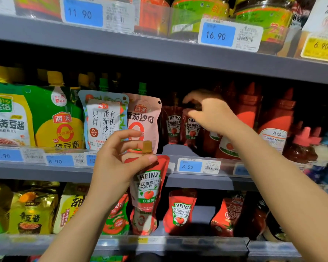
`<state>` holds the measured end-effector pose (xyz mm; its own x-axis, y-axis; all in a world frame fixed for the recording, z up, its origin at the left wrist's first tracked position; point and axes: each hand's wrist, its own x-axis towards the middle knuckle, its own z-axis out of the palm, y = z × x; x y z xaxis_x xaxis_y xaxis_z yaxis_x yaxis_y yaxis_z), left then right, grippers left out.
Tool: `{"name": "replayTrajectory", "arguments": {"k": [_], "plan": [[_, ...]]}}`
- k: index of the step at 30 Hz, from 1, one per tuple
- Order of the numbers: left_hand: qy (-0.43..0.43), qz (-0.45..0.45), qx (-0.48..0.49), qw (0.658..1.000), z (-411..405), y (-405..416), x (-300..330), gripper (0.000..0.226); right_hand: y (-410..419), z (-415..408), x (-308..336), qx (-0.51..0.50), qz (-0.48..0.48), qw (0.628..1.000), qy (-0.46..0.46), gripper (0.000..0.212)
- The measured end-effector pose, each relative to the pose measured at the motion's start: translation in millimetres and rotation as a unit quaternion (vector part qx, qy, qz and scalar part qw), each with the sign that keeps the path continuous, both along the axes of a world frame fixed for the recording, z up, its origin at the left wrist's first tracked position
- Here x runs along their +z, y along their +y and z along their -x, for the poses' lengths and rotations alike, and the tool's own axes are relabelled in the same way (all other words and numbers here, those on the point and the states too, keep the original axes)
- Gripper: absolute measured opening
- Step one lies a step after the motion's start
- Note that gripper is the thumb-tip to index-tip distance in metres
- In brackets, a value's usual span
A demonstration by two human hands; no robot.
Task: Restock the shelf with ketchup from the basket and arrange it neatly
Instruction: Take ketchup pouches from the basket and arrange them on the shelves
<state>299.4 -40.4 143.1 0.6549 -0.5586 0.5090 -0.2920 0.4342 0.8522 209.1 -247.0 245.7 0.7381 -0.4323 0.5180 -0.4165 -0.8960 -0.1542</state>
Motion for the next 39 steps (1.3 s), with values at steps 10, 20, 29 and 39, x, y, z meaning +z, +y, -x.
{"name": "replayTrajectory", "arguments": {"k": [10,20,29,39], "plan": [[-0.058,0.050,-0.020,0.997,42,-34,10,0.092,65,66,-22,0.217,-0.388,0.895,-0.034,0.017],[-0.276,0.013,0.167,0.947,28,-33,-5,0.038,57,62,-19,0.184,-0.330,0.910,-0.171,0.012],[-0.536,-0.092,0.384,0.746,-40,-33,-85,0.045,7,-1,0,0.127,-0.288,0.888,-0.336,0.021],[-0.565,-0.063,0.440,0.695,-50,-44,-96,0.046,-22,-59,-19,-0.005,-0.142,0.984,-0.104,0.032]]}}
